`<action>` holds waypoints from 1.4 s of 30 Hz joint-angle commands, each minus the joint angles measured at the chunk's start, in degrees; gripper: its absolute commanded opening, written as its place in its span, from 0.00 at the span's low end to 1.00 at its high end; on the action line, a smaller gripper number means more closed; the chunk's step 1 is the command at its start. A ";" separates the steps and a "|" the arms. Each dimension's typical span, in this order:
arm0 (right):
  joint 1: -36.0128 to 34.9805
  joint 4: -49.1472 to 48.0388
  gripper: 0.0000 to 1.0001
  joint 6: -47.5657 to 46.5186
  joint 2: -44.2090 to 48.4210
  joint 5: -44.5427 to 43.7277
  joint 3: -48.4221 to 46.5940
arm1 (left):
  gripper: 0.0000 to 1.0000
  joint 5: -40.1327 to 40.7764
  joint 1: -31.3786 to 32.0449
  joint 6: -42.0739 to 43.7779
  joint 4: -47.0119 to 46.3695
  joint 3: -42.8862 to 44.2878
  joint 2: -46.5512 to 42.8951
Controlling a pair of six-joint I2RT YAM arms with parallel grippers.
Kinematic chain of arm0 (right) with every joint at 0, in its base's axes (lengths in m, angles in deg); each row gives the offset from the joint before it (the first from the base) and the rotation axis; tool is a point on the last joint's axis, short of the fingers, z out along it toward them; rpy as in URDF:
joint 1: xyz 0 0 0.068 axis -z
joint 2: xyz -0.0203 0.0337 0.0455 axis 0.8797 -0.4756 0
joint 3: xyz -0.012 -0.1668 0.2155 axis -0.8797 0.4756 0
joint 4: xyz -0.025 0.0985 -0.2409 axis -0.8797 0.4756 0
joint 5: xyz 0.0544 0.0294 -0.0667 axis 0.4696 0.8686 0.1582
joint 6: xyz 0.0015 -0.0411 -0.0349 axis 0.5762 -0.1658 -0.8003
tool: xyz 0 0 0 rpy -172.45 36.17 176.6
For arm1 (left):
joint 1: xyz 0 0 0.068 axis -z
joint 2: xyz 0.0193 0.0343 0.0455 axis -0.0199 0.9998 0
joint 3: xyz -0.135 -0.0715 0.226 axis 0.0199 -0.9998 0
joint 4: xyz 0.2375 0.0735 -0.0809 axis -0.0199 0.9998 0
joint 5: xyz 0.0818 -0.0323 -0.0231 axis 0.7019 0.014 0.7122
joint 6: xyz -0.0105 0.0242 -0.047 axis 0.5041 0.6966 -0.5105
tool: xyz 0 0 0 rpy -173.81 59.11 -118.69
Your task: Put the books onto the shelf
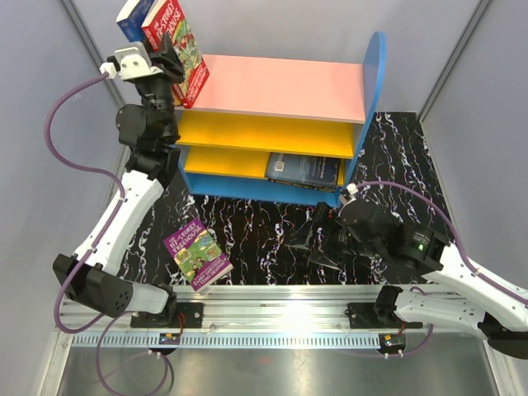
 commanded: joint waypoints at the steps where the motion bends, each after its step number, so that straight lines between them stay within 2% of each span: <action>1: 0.33 -2.69 0.94 0.76 -0.05 -2.14 -0.63 | 0.51 -0.86 -0.25 -2.26 0.52 1.38 -1.20; 4: 0.33 -2.60 0.94 0.76 0.03 -2.50 -0.89 | 0.65 -0.77 -0.34 -3.23 1.93 1.73 -1.55; 12: 0.24 -1.38 0.94 0.85 2.75 -3.37 -0.01 | 0.83 -1.38 -0.25 -6.82 9.65 3.31 -4.18; 14: 0.42 -1.28 0.94 0.85 3.63 -3.64 0.34 | 0.99 -1.56 -0.17 -8.67 13.07 3.31 -5.32; 22: 0.24 -1.37 0.94 -0.12 7.41 -3.90 2.36 | 0.99 -1.74 0.80 -11.50 25.03 1.03 -12.18; 28: 0.33 -3.22 0.95 -1.79 8.30 -2.68 4.03 | 0.99 5.72 4.14 -10.79 32.67 -4.24 -19.74; 31: 0.33 -4.62 0.95 -3.37 7.51 -1.10 4.56 | 0.99 12.75 4.23 -17.36 45.13 -3.20 -21.59; 32: 0.33 -5.49 0.96 -3.98 7.07 -0.74 4.47 | 0.99 15.29 4.23 -22.00 52.74 -3.02 -21.85; 34: 0.33 -6.55 0.96 -6.18 4.96 0.48 4.56 | 0.99 16.54 4.23 -27.99 61.39 -2.93 -21.94; 35: 0.33 -7.34 0.97 -7.06 3.82 1.88 4.47 | 0.99 16.02 4.14 -34.11 69.52 -3.10 -21.86; 37: 0.42 -8.22 0.98 -10.57 -1.61 4.95 3.34 | 0.99 13.92 4.05 -40.64 77.04 -4.85 -21.59; 38: 0.42 -9.45 0.98 -11.80 -3.99 6.19 2.72 | 0.99 11.30 4.14 -47.55 84.30 -5.82 -21.50; 40: 0.60 -11.12 0.98 -15.05 -11.89 9.78 1.32 | 0.99 7.08 3.97 -52.61 88.49 -9.94 -22.55; 42: 0.68 -17.34 0.97 -16.20 -19.08 12.34 1.48 | 0.99 1.97 3.79 -58.06 91.66 -17.67 -24.22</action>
